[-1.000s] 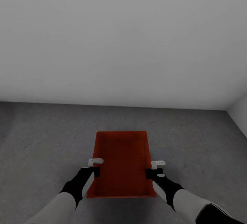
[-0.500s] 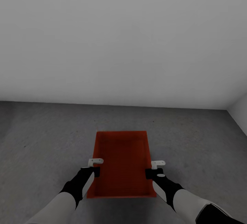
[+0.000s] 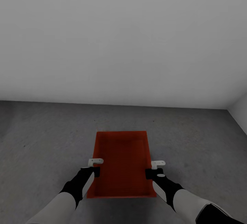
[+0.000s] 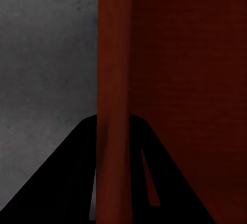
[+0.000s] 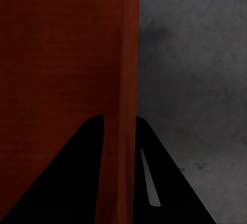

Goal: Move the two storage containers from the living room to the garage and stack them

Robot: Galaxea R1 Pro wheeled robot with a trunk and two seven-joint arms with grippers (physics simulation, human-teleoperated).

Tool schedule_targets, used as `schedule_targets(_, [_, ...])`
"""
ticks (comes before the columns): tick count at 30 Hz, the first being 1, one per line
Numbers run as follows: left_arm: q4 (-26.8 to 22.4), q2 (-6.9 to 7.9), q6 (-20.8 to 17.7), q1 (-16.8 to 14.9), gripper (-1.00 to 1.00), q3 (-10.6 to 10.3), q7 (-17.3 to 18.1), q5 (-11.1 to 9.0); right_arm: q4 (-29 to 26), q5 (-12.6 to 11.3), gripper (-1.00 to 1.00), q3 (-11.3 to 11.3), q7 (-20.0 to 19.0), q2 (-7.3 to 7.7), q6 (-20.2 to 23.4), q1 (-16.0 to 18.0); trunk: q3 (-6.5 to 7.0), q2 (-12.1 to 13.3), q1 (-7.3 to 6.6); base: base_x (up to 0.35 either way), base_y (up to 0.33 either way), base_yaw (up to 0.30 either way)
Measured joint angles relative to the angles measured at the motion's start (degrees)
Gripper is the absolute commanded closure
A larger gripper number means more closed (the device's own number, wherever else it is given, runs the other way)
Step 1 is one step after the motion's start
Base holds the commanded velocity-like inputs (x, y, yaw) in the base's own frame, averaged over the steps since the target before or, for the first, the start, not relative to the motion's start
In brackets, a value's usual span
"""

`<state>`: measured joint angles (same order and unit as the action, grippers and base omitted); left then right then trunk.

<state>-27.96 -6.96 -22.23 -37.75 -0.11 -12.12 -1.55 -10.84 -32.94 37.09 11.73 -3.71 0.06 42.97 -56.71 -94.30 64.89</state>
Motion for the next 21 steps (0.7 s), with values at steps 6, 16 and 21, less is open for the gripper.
schedule_targets(6, [0.0,0.0,0.0,0.0,1.0,0.0,0.0,0.0,0.0,0.0,1.0,0.0,0.0,0.0,0.0,0.0,0.0,0.0,0.0,0.0,0.0,0.0])
schedule_targets(16, [0.01,0.0,0.02,0.0,1.0,0.0,0.0,0.0,0.0,0.02,1.0,-0.02,0.01,-0.01,-0.01,0.0,0.0,0.0,0.0,0.0,0.0,0.0])
schedule_targets(21, [0.02,0.02,0.08,-0.01,1.0,-0.08,-0.08,-0.14,0.01,0.0,1.0,0.02,0.02,-0.02,-0.04,0.0,0.0,0.0,0.0,0.0,0.0,0.0])
